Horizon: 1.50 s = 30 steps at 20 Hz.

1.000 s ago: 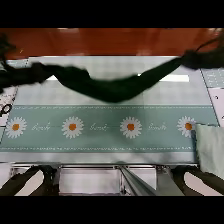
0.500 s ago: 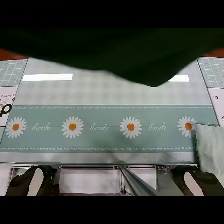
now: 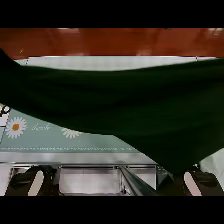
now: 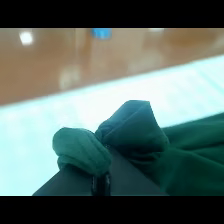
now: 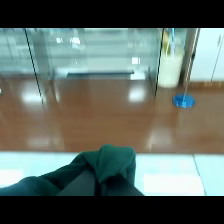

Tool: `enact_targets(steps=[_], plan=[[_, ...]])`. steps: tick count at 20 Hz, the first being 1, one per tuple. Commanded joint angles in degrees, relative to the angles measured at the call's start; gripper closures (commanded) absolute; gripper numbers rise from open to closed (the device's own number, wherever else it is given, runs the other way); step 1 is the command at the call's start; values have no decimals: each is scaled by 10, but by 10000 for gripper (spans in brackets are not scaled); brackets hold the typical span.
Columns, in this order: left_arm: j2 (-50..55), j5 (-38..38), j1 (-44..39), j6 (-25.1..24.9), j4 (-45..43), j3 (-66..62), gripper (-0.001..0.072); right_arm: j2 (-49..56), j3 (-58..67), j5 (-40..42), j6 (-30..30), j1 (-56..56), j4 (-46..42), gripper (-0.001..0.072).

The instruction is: Fold the shirts.

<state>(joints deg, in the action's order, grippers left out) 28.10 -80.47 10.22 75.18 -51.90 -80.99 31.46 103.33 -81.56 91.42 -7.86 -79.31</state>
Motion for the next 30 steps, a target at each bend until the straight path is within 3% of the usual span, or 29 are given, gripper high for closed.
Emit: enact_targets(steps=[1,5,8,11,14,15,16,17,18,21,23,25,27,30], plan=[[-3,-73,-24,41,-34,77,687,-5,-71,-24,11,0,-4,689],[25,-50,-24,40,-29,292,687,50,-216,41,-3,1,13,689],[102,105,-31,18,19,440,687,185,-241,110,-49,1,84,689],[242,238,-80,-16,45,473,687,344,-239,170,-90,3,184,689],[381,309,-121,-27,53,431,686,477,-236,189,-115,3,280,689],[419,311,-126,-24,53,410,667,506,-236,192,-117,3,302,689],[452,309,-127,-17,52,386,509,530,-236,193,-116,2,317,684],[475,297,-124,-3,52,364,187,544,-236,194,-112,-2,324,538],[494,266,-115,1,43,335,196,550,-236,188,-103,-8,331,295],[501,130,-44,14,-88,238,197,533,-227,123,-110,-72,320,303],[480,84,33,28,-157,205,197,501,-227,63,-114,-142,269,304],[454,78,118,31,-141,216,199,459,-253,26,-114,-207,185,304],[447,56,172,20,-73,266,200,412,-336,46,-116,-259,169,304],[458,43,169,-75,26,360,200,357,-495,105,-140,-289,201,304]])
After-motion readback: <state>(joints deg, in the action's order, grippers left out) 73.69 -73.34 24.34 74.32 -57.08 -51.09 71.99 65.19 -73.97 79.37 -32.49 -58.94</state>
